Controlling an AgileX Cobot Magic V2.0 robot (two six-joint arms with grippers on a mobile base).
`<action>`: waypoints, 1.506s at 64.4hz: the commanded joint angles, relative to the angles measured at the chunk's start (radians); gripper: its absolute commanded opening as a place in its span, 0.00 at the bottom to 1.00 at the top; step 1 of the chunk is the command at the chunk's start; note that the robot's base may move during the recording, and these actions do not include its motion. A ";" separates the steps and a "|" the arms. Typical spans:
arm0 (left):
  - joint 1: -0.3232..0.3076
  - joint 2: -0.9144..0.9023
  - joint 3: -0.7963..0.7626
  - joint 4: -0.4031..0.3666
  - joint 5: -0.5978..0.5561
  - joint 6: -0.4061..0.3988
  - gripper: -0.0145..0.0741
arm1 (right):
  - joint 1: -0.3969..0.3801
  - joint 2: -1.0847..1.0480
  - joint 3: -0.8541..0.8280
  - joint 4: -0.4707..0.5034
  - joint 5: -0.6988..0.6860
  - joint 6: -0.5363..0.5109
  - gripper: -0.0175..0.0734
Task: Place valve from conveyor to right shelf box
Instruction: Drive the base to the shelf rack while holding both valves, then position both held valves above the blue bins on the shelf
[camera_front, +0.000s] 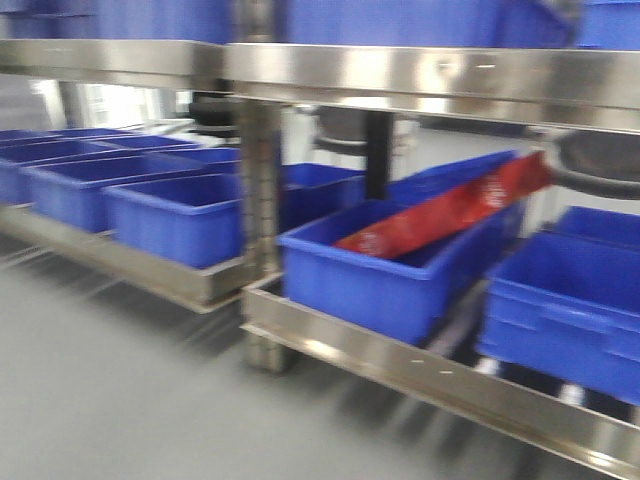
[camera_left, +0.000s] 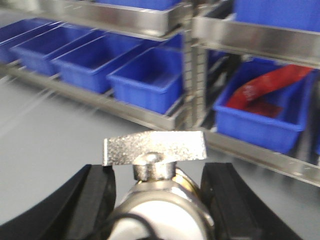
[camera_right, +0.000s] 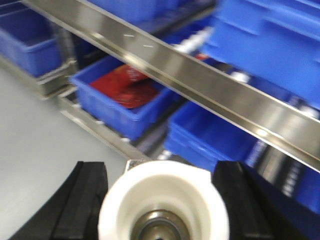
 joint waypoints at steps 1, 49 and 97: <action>-0.004 -0.008 -0.011 -0.011 -0.053 -0.003 0.04 | -0.004 -0.012 -0.017 -0.009 -0.062 -0.004 0.02; -0.004 -0.008 -0.011 -0.011 -0.053 -0.003 0.04 | -0.004 -0.012 -0.017 -0.009 -0.062 -0.004 0.02; -0.004 -0.008 -0.011 -0.011 -0.053 -0.003 0.04 | -0.004 -0.012 -0.017 -0.009 -0.062 -0.004 0.02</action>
